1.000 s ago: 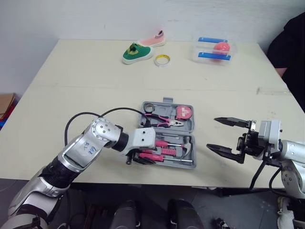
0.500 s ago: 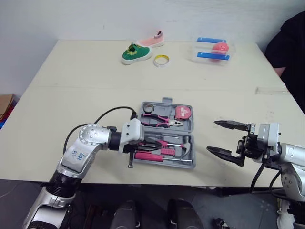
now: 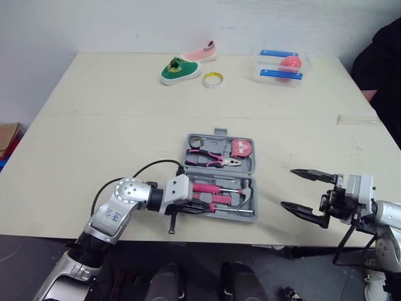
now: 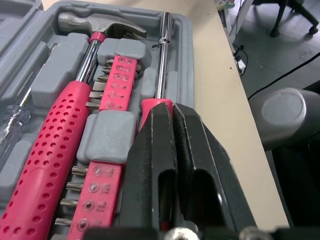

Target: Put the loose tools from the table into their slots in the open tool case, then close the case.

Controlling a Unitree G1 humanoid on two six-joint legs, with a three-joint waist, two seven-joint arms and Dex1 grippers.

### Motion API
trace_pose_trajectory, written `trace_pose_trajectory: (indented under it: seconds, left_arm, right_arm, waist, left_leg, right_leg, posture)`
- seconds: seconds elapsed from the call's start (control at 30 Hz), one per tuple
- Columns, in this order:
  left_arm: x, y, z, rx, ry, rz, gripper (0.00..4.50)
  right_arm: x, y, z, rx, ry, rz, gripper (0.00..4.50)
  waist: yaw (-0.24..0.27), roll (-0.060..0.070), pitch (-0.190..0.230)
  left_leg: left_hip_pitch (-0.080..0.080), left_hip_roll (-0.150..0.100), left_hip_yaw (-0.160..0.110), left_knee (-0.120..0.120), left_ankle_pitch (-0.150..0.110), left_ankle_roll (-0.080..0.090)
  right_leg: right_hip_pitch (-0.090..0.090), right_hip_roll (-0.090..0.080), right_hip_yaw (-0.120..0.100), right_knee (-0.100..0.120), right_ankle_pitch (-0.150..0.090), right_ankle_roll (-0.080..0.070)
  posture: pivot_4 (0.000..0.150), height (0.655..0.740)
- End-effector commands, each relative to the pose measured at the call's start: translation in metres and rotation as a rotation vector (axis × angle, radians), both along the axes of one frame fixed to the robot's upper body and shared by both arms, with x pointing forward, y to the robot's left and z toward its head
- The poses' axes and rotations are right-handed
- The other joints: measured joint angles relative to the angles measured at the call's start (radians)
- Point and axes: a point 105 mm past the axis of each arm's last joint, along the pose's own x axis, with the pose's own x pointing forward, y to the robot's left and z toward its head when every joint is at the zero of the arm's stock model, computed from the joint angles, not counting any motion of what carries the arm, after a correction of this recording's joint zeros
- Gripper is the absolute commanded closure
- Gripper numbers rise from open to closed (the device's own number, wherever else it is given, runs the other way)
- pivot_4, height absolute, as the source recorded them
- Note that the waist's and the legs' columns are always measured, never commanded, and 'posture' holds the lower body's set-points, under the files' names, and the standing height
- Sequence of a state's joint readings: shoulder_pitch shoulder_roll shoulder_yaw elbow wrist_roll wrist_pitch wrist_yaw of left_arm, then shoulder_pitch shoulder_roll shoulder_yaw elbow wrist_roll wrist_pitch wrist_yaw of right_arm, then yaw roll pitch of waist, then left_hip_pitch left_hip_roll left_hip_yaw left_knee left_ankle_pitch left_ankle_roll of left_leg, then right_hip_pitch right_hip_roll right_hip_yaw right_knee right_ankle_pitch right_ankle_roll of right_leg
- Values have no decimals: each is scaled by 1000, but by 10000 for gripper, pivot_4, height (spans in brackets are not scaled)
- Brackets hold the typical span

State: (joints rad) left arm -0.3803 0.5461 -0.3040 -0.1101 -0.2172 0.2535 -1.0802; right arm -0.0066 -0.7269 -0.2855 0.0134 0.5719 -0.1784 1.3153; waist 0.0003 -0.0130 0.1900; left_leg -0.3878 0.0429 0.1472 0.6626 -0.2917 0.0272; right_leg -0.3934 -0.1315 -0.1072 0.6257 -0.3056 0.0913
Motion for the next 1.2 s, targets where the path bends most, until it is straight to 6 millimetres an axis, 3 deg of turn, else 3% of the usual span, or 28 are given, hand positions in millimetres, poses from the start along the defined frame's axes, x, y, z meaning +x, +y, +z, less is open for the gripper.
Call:
trace_pose_trajectory:
  seconds: [0.03, 0.4, 0.6, 0.77, 0.9, 1.0, 1.1, 1.13, 1.2]
  left_arm:
    - [2, 3, -17, 40, 39, 44, 44174]
    - [-5, 9, -46, 162, 116, 42, 44174]
    - [2, 19, -68, 245, 206, 159, 44174]
    - [-7, 16, -70, 284, 216, 77, 44174]
    - [-10, 12, -75, 310, 222, 70, 44174]
    - [-4, 7, -63, 225, 174, 83, 44174]
    - [2, 1, -13, -56, 74, 55, 44174]
    - [2, 6, 10, -162, 62, 43, 44174]
    - [3, 16, 37, -287, 75, 54, 44174]
  right_arm:
    - [-4, -6, 4, 6, -41, -8, 0]
    - [-6, -13, -4, 6, -44, -15, 0]
    - [-6, -13, -6, 11, -40, -19, 0]
    - [-6, -12, -8, 16, -40, -24, 0]
    - [-6, -13, -13, 19, -35, -34, 0]
    - [-3, -14, -13, 31, -37, -59, 0]
    - [1, -17, -12, 33, -12, -88, 0]
    - [7, -20, -11, 33, 10, -132, 0]
    - [16, -26, -12, 9, 44, -209, 0]
  waist:
    - [0, 0, 0]
    - [1, 2, -2]
    - [1, 8, -13]
    - [0, 12, -19]
    - [1, 15, -23]
    - [1, 17, -24]
    - [-1, 17, -24]
    - [-1, 15, -21]
    - [-5, 12, -16]
  left_leg:
    - [0, 0, 0, 0, 0, 0]
    - [1, 0, -1, 0, -1, 0]
    - [3, 0, -1, 0, -2, 0]
    - [19, 2, -2, -3, -12, -2]
    - [19, 2, -2, -5, -12, -2]
    - [19, 2, -2, -5, -12, -2]
    - [19, 2, -2, -5, -12, -1]
    - [18, 3, -2, -5, -12, -1]
    - [16, 4, -2, -5, -10, -2]
  right_leg:
    - [0, 0, 0, 0, 0, 0]
    - [2, -1, 1, 0, 0, 0]
    - [4, -1, 3, -1, 0, 0]
    - [20, 0, 4, -6, -1, -1]
    - [19, 0, 4, -7, -1, -2]
    - [19, 0, 4, -7, -1, -2]
    - [19, 0, 4, -6, -1, -2]
    - [17, 0, 5, -6, -1, -2]
    - [15, 0, 4, -6, -2, -3]
  posture:
    - [1500, 7400]
    - [1500, 7400]
    - [1500, 7400]
    - [1500, 7400]
    - [1500, 7400]
    - [1500, 7400]
    - [1500, 7400]
    - [1500, 7400]
    - [1500, 7400]
